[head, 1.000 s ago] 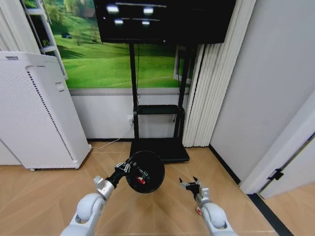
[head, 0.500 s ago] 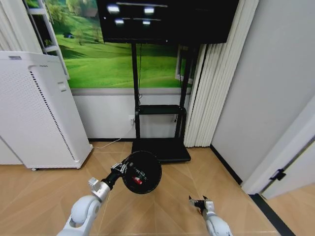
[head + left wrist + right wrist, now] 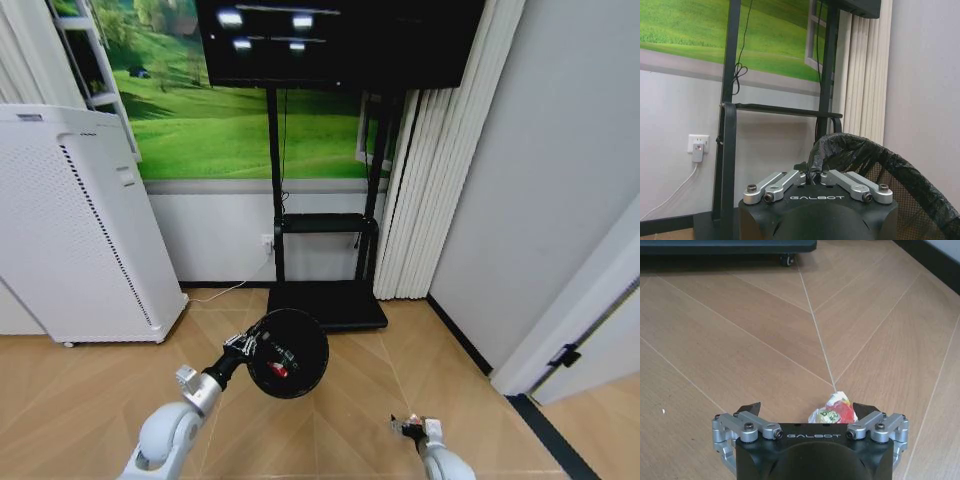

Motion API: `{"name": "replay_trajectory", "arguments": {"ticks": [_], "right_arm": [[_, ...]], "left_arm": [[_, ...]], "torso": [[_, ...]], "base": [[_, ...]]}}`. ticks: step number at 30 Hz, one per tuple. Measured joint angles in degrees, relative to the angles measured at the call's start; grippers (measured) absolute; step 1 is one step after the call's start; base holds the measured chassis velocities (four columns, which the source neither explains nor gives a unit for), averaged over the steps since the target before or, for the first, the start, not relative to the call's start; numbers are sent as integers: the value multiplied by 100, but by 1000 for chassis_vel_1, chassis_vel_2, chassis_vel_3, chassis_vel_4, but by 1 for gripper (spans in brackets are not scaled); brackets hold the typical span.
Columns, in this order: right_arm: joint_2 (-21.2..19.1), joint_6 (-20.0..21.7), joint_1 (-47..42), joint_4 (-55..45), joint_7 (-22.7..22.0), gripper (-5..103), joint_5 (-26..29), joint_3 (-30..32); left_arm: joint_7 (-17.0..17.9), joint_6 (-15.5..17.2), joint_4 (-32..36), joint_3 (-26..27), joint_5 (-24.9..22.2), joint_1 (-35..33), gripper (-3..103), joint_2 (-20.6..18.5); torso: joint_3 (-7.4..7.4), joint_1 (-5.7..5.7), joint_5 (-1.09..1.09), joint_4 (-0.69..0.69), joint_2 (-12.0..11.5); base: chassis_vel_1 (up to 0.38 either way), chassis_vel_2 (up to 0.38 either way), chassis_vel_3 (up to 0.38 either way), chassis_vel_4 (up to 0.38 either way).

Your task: Pick up the trash bin and place the garbage on the floor into it.

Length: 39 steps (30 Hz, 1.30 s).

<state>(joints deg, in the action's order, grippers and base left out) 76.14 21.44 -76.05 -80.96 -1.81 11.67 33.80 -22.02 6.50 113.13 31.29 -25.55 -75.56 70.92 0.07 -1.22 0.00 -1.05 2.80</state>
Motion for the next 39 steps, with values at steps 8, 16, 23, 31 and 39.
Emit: {"name": "replay_trajectory", "arguments": {"ticks": [8, 16, 23, 31, 39], "right_arm": [[144, -49, 334, 657, -128, 100, 124, 24], [154, -89, 397, 906, -181, 100, 116, 16], [225, -96, 418, 1009, -337, 97, 26, 15], [256, -182, 441, 1076, -394, 65, -15, 9], [301, -271, 451, 1109, -417, 39, -104, 12]], "left_arm": [[0, 5, 129, 66, -68, -70, 7, -119], [-8, 13, 151, 113, -71, -156, 7, -114], [-17, 2, 186, 111, -56, -180, 7, -101], [-41, -7, 275, 191, -57, -277, 7, -107], [-85, -44, 290, 299, -71, -339, 7, -141]], "torso": [[0, 0, 0, 0, 0], [0, 0, -1, 0, 0], [0, 0, 0, 1, 0], [0, 0, -1, 0, 0], [0, 0, 0, 0, 0]], "base": [[0, 0, 0, 0], [0, 0, 0, 0], [0, 0, 0, 0], [0, 0, 0, 0], [0, 0, 0, 0]]}}
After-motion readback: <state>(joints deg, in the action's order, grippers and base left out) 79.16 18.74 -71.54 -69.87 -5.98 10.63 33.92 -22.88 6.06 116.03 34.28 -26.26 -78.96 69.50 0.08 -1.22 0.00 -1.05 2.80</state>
